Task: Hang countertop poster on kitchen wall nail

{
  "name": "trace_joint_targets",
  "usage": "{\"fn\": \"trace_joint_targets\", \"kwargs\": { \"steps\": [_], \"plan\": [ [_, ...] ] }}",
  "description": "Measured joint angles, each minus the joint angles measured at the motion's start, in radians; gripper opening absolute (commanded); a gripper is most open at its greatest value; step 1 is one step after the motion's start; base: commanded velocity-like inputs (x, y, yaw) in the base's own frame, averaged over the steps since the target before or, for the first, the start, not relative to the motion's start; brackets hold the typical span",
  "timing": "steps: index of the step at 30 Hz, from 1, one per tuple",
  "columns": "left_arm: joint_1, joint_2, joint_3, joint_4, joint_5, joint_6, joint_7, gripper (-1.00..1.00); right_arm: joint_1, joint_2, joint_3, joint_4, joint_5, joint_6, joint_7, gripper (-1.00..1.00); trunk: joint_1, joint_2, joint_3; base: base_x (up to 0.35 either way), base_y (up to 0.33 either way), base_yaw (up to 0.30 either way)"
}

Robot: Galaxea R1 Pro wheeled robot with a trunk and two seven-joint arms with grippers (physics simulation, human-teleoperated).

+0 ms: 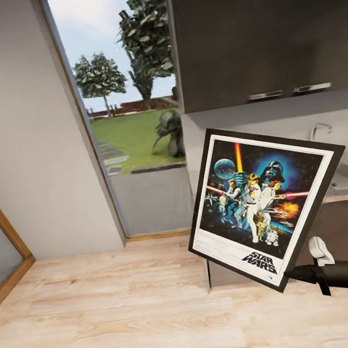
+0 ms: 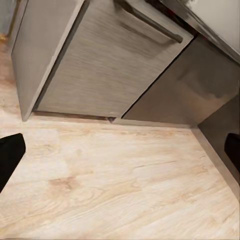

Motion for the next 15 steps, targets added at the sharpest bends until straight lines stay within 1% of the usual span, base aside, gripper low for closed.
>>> {"fn": "trace_joint_targets", "kwargs": {
  "steps": [2,4,8,15],
  "plan": [
    [0.000,0.000,0.000,0.001,0.000,0.001,0.001,1.00,0.000,0.000,0.000,0.000,0.000,0.000,0.000,-1.00,0.000,0.000,0.000,0.192,0.231,0.291],
    [0.000,0.000,0.014,0.001,0.001,0.001,0.003,1.00,0.000,0.008,0.001,0.000,0.000,-0.001,0.000,-1.00,0.000,0.000,0.000,0.226,0.217,0.291],
    [0.000,0.001,0.032,0.003,0.001,-0.001,0.005,1.00,0.001,0.016,0.001,0.000,0.000,-0.001,0.000,-1.00,0.000,0.000,0.000,0.231,0.219,0.291],
    [0.000,0.000,0.043,0.029,0.003,-0.003,0.004,1.00,0.000,0.021,0.002,0.000,0.000,-0.001,0.000,-1.00,0.000,0.000,0.000,0.212,0.236,0.291]
  ]
}}
